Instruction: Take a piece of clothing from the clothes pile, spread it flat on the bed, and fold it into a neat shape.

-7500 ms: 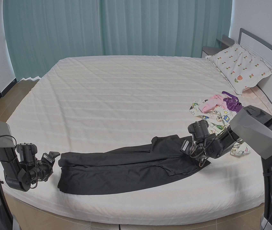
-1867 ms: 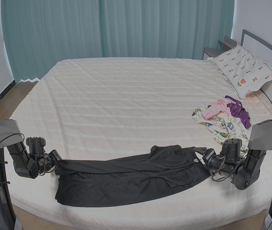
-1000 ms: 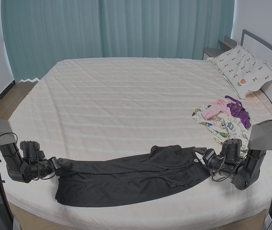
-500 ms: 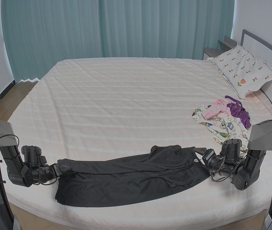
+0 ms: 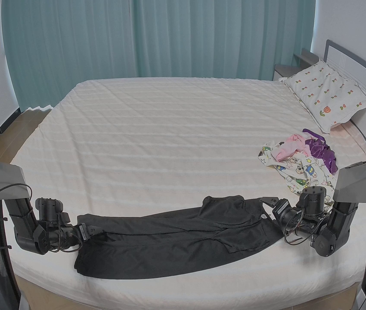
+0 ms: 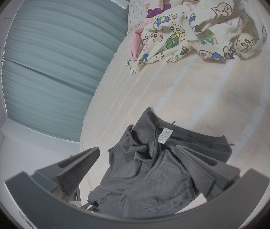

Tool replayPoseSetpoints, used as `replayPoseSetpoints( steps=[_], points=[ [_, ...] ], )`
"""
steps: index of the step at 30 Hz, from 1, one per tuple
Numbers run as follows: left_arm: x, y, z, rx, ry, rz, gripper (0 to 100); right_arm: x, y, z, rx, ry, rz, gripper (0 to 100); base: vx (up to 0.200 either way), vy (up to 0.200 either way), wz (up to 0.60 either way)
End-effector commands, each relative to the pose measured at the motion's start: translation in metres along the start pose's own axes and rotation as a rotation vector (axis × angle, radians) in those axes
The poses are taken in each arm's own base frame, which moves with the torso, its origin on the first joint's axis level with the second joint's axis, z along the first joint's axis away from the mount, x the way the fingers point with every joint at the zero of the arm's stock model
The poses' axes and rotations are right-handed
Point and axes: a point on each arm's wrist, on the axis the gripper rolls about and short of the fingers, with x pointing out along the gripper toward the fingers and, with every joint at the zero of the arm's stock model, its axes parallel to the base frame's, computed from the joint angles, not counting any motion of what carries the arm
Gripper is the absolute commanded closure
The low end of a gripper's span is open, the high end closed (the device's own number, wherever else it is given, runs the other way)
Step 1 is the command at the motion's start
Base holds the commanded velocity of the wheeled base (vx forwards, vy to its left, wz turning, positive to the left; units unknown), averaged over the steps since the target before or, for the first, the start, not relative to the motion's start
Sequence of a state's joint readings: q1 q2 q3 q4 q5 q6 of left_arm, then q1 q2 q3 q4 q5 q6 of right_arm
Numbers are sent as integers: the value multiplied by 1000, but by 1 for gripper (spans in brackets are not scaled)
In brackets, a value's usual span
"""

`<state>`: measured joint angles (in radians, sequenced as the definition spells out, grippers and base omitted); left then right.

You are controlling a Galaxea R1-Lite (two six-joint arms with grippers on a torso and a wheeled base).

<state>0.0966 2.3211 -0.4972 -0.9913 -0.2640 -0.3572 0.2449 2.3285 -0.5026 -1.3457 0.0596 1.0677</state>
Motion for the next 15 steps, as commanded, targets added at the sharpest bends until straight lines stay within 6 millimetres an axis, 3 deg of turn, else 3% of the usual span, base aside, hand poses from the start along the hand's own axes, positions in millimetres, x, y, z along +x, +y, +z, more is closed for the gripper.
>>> replayPoseSetpoints(
  steps=[1,8,9,15],
  points=[
    [6,-2,-4,9,17,-1,0,-1,-2,-1,0,3,-4,0,0,0,0],
    [10,-2,-7,41,9,39,0,-2,-2,-1,0,3,-4,0,0,0,0],
    [11,-1,-8,45,8,45,100,-1,-2,-2,0,4,-5,0,0,0,0],
    [7,-1,-9,39,11,56,100,-1,-3,-1,1,4,-5,0,0,0,0]
  ],
)
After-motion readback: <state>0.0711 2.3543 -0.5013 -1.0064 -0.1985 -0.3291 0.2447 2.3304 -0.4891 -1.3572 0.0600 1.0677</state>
